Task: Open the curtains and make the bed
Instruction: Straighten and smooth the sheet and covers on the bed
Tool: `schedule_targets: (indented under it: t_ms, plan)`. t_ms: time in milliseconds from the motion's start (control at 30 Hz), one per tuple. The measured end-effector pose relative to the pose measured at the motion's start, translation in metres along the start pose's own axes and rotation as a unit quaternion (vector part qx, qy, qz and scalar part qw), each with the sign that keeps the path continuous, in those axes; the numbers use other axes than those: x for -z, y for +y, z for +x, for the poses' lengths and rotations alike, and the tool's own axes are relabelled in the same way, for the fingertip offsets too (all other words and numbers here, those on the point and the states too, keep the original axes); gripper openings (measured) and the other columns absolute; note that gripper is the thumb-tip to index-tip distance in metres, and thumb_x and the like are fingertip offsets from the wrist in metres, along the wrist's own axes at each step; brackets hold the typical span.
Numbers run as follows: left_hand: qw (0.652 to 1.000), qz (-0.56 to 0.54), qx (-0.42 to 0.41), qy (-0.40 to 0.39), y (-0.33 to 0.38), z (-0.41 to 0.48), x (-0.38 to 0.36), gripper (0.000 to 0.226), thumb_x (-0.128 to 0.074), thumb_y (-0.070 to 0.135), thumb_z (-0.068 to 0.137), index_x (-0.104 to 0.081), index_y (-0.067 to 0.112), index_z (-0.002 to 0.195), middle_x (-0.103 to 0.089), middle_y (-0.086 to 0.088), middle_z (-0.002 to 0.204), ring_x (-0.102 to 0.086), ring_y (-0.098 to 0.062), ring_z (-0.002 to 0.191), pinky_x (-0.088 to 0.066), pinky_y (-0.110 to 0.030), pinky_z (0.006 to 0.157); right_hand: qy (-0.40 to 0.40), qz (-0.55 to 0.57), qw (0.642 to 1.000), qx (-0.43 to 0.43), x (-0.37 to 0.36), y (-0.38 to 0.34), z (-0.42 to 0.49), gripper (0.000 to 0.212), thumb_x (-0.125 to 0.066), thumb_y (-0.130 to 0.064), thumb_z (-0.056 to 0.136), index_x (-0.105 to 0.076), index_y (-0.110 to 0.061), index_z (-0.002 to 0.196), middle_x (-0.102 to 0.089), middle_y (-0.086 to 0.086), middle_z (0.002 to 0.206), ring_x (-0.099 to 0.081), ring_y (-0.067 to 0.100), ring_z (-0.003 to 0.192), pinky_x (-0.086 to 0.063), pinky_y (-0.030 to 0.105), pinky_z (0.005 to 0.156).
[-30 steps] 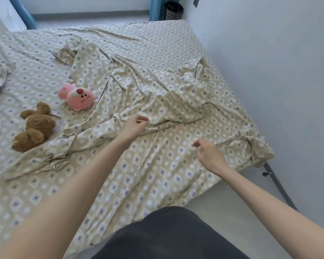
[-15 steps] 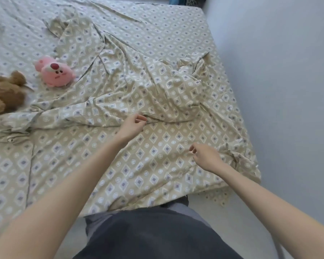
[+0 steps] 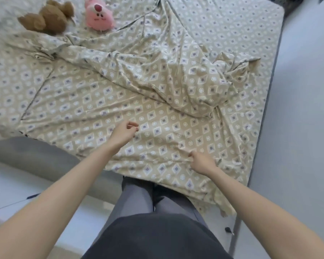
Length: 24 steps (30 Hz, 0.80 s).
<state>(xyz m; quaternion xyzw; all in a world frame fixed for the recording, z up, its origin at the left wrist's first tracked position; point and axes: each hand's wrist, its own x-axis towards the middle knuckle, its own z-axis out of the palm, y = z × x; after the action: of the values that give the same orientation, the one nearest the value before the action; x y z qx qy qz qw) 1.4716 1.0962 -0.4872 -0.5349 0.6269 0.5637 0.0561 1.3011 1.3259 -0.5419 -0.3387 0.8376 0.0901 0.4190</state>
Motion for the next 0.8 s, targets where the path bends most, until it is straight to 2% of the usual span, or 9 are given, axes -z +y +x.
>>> schedule_targets:
  t_ms: [167, 233, 300, 467, 567, 633, 700, 733, 800]
  plan:
    - [0.999, 0.022, 0.03, -0.03, -0.041, 0.002, -0.061, 0.024, -0.043, 0.016, 0.095, -0.057, 0.018, 0.115, -0.06, -0.005, 0.12, -0.058, -0.021, 0.103, -0.048, -0.032, 0.084, -0.027, -0.062, 0.998, 0.018, -0.034, 0.025, 0.026, 0.049, -0.042, -0.022, 0.093, -0.037, -0.025, 0.142, -0.046, 0.007, 0.141, -0.04, 0.034, 0.127, -0.039, 0.046, 0.1]
    - [0.998, 0.033, 0.033, -0.043, -0.056, 0.006, -0.084, 0.029, -0.041, 0.016, 0.095, -0.057, 0.02, 0.119, -0.059, -0.003, 0.123, -0.057, -0.019, 0.104, -0.048, -0.03, 0.082, -0.025, -0.078, 0.997, 0.016, -0.046, 0.034, 0.04, 0.051, -0.045, -0.023, 0.093, -0.035, -0.025, 0.142, -0.043, 0.007, 0.143, -0.036, 0.033, 0.13, -0.036, 0.046, 0.103]
    - [0.997, 0.043, 0.041, -0.046, -0.075, 0.015, -0.107, 0.034, -0.04, 0.014, 0.096, -0.056, 0.019, 0.125, -0.058, -0.002, 0.124, -0.055, -0.015, 0.1, -0.046, -0.022, 0.071, -0.03, -0.087, 0.996, 0.015, -0.062, 0.044, 0.06, 0.052, -0.047, -0.024, 0.092, -0.034, -0.024, 0.142, -0.04, 0.007, 0.144, -0.035, 0.032, 0.131, -0.035, 0.045, 0.104]
    - [0.996, 0.042, 0.053, -0.049, -0.118, 0.036, -0.145, 0.038, -0.04, 0.008, 0.093, -0.055, 0.014, 0.128, -0.057, -0.003, 0.129, -0.053, -0.019, 0.118, -0.044, -0.032, 0.096, -0.06, -0.08, 0.995, 0.006, -0.097, 0.067, 0.1, 0.061, -0.049, -0.019, 0.089, -0.028, -0.022, 0.146, -0.031, 0.006, 0.15, -0.028, 0.029, 0.138, -0.032, 0.047, 0.108]
    - [0.995, 0.07, 0.045, -0.048, -0.141, 0.05, -0.156, 0.04, -0.042, 0.011, 0.094, -0.051, 0.016, 0.133, -0.057, -0.005, 0.13, -0.054, -0.021, 0.117, -0.043, -0.033, 0.098, -0.077, -0.082, 0.993, -0.02, -0.118, 0.078, 0.115, 0.067, -0.047, -0.016, 0.086, -0.02, -0.022, 0.148, -0.033, 0.01, 0.149, -0.028, 0.032, 0.138, -0.023, 0.051, 0.111]
    - [0.992, 0.109, 0.03, -0.051, -0.152, 0.052, -0.161, 0.043, -0.043, 0.013, 0.095, -0.047, 0.018, 0.137, -0.055, -0.005, 0.131, -0.054, -0.023, 0.116, -0.041, -0.031, 0.095, -0.07, -0.083, 0.993, -0.053, -0.132, 0.085, 0.118, 0.063, -0.048, -0.015, 0.085, -0.025, -0.016, 0.144, -0.046, 0.015, 0.138, -0.037, 0.034, 0.132, -0.017, 0.055, 0.112]
    - [0.987, 0.151, 0.003, -0.051, -0.161, 0.052, -0.164, 0.047, -0.043, 0.012, 0.095, -0.043, 0.019, 0.141, -0.052, -0.006, 0.135, -0.052, -0.022, 0.119, -0.039, -0.03, 0.095, -0.057, -0.074, 0.994, -0.053, -0.143, 0.091, 0.117, 0.046, -0.05, -0.014, 0.086, -0.038, -0.01, 0.13, -0.061, 0.014, 0.115, -0.054, 0.033, 0.112, -0.035, 0.048, 0.105]
    - [0.984, 0.169, -0.01, -0.051, -0.164, 0.049, -0.165, 0.05, -0.042, 0.009, 0.094, -0.041, 0.02, 0.142, -0.05, -0.007, 0.138, -0.051, -0.023, 0.121, -0.038, -0.03, 0.096, -0.062, -0.06, 0.996, -0.039, -0.146, 0.091, 0.112, 0.034, -0.05, -0.015, 0.087, -0.045, -0.01, 0.121, -0.064, 0.012, 0.108, -0.058, 0.032, 0.103, -0.045, 0.04, 0.092]
    - [0.978, 0.2, -0.033, -0.051, -0.169, 0.041, -0.166, 0.059, -0.041, 0.001, 0.089, -0.038, 0.021, 0.144, -0.043, -0.007, 0.144, -0.044, -0.024, 0.129, -0.037, -0.033, 0.102, -0.1, -0.045, 0.994, -0.001, -0.148, 0.089, 0.099, 0.016, -0.049, -0.015, 0.088, -0.056, -0.012, 0.103, -0.063, 0.01, 0.099, -0.06, 0.031, 0.1, -0.043, 0.03, 0.072]
